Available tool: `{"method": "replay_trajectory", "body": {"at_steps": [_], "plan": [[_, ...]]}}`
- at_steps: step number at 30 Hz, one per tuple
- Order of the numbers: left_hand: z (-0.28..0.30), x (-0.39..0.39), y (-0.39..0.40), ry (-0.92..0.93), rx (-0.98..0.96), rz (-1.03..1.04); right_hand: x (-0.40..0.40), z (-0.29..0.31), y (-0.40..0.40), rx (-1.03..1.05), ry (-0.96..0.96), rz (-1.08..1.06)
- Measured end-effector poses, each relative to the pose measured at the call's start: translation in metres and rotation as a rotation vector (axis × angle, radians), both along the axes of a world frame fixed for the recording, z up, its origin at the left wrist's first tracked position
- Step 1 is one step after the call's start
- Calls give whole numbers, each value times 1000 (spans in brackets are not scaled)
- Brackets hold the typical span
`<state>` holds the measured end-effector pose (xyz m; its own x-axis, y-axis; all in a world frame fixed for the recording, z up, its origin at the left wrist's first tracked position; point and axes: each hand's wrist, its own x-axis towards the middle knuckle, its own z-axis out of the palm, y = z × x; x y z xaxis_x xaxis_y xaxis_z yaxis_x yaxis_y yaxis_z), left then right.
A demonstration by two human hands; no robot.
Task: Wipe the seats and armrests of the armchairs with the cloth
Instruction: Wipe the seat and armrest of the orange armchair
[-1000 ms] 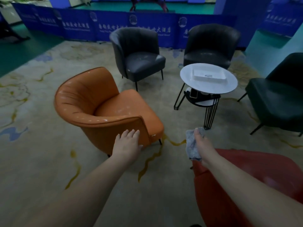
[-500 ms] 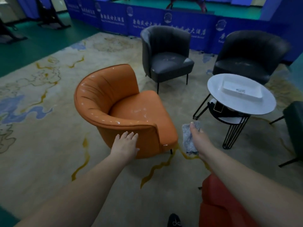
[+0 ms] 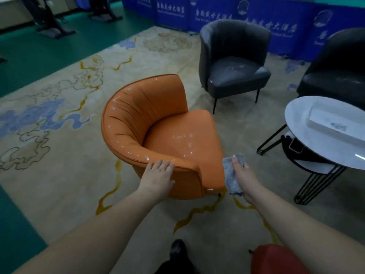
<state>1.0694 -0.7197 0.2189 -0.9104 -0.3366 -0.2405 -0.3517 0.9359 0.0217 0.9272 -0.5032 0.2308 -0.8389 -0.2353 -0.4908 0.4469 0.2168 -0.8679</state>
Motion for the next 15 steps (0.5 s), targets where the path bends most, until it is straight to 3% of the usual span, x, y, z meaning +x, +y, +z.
{"method": "replay_trajectory", "body": {"at_steps": [15], "plan": [[-11, -137, -110, 33, -16, 13, -137, 4, -107, 21, 22, 86]]}}
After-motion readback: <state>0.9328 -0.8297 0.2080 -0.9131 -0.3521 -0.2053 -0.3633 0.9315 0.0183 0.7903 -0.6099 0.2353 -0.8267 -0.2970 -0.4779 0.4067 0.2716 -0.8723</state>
